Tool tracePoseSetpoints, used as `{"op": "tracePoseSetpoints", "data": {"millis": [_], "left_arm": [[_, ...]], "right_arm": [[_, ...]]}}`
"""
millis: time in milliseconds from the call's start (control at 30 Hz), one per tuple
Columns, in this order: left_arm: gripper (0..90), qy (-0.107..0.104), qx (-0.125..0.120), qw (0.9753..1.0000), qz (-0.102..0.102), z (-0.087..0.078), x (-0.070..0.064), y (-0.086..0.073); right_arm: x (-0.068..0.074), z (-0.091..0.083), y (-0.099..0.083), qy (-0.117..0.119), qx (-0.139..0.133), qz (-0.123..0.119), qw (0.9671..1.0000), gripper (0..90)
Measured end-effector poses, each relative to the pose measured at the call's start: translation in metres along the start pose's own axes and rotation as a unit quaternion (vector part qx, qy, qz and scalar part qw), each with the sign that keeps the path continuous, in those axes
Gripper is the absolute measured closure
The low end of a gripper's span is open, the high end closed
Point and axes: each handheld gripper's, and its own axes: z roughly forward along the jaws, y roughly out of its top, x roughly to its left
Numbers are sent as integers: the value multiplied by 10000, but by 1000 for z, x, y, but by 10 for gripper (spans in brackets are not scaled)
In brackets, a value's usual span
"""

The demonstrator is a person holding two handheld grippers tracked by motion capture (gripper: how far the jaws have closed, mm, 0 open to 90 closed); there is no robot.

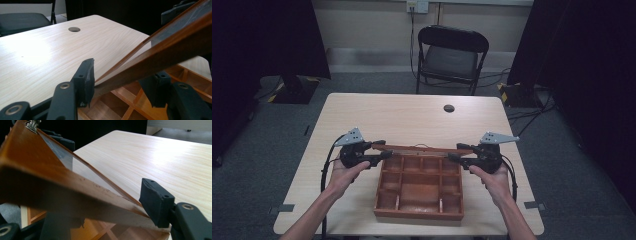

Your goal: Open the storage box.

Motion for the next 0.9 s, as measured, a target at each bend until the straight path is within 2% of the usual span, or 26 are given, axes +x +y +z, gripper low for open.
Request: {"op": "tracePoseSetpoints", "data": {"millis": [300, 467, 567, 900], "left_arm": [[501, 90, 124, 9998, -103, 9, 10, 1], [501, 107, 78, 9997, -198, 13, 13, 0], [512, 141, 102, 9997, -166, 15, 16, 1], [541, 156, 55, 9995, -279, 21, 25, -1]], "right_arm": [[-14, 7, -1, -91, -32, 135, 9999, 434], [-19, 10, -2, -109, -49, 156, 9998, 448], [-23, 12, -3, -171, -33, 176, 9997, 461], [-35, 21, -7, -304, -9, 319, 9990, 483]]}}
